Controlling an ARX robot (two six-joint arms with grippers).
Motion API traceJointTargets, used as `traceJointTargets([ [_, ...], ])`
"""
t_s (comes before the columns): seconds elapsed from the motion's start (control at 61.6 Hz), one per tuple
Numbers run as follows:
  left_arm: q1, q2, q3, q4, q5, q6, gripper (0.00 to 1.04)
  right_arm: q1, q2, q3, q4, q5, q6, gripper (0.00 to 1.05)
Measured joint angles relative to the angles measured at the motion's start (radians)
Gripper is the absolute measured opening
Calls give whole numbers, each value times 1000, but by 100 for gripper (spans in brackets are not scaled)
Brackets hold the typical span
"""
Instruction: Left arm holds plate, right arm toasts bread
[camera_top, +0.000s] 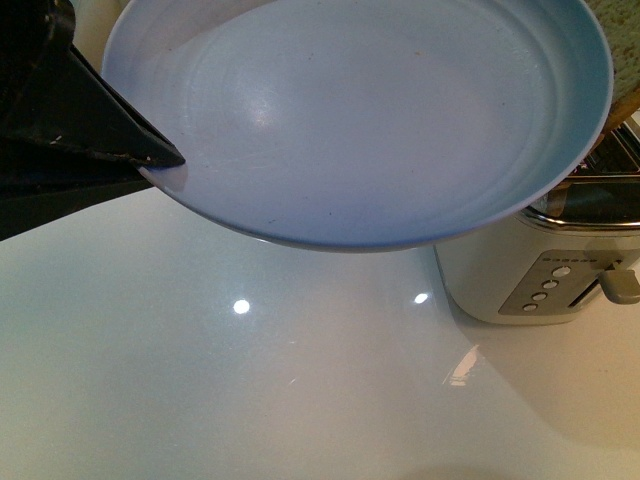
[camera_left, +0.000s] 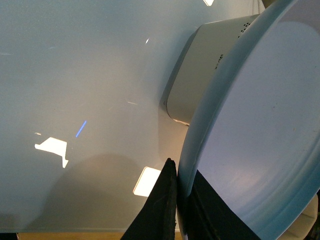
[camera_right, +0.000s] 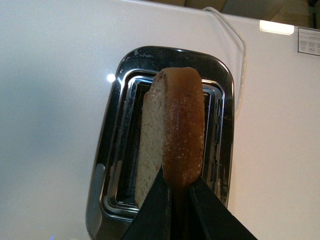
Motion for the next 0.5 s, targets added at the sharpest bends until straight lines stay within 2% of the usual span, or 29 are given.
traceJointTargets([
  [0.503,0,6,0,7,4,0,3,13,46,14,-34,3,-11,3],
])
